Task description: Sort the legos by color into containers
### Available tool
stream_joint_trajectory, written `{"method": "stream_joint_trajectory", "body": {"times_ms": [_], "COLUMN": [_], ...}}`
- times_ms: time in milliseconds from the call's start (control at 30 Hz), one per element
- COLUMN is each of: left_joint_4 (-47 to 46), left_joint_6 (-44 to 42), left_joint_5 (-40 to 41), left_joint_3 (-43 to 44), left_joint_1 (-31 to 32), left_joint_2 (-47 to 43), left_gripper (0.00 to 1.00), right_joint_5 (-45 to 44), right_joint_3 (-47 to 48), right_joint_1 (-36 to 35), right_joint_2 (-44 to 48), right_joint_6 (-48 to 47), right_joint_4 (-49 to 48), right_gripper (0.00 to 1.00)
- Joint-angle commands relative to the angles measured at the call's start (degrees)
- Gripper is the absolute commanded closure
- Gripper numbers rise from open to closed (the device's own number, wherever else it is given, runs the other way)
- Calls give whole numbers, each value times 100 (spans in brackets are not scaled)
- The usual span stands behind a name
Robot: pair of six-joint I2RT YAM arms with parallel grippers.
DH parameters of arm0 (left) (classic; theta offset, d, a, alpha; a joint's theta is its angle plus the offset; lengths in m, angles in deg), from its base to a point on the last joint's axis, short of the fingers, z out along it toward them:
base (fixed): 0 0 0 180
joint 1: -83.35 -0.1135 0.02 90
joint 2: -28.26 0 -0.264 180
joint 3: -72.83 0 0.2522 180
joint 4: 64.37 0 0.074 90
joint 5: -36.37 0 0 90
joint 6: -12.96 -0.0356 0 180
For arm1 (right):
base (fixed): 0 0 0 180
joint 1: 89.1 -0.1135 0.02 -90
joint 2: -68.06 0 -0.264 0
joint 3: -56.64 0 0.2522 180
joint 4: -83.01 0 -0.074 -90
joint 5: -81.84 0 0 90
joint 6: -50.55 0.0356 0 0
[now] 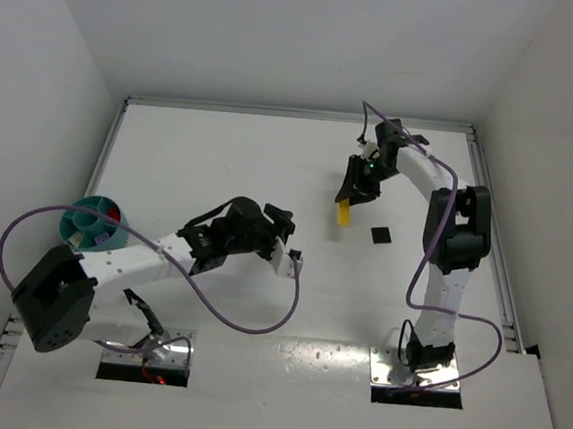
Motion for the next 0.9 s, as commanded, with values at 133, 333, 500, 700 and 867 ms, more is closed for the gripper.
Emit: {"method": "stream_joint_trajectory", "body": {"times_ms": [133, 333, 500, 700, 867], "left_joint_4": [-1507, -2392, -3563, -3898, -3758], "left_joint_6": [-2074, -2550, -2612, -2752, -2823], "left_joint_5": [91, 266, 478, 460, 346], "left_joint_3": [377, 528, 378, 431, 483], "left_joint_1": [304, 594, 700, 752, 700], "left_joint_2": [1160, 2013, 2452, 2726, 2849], "left_gripper": [39, 42, 38, 37, 37], "right_joint_5": [-552, -806, -806, -534, -350], "right_joint_3": [395, 502, 502, 712, 713], "right_joint_1": [-156, -270, -270, -323, -375], "right_joint_2": [119, 66, 13, -153, -207], "right_joint_6": [300, 458, 581, 749, 916], "right_joint_4": [135, 188, 188, 188, 188], "right_gripper": [97, 97, 97, 97, 97]}}
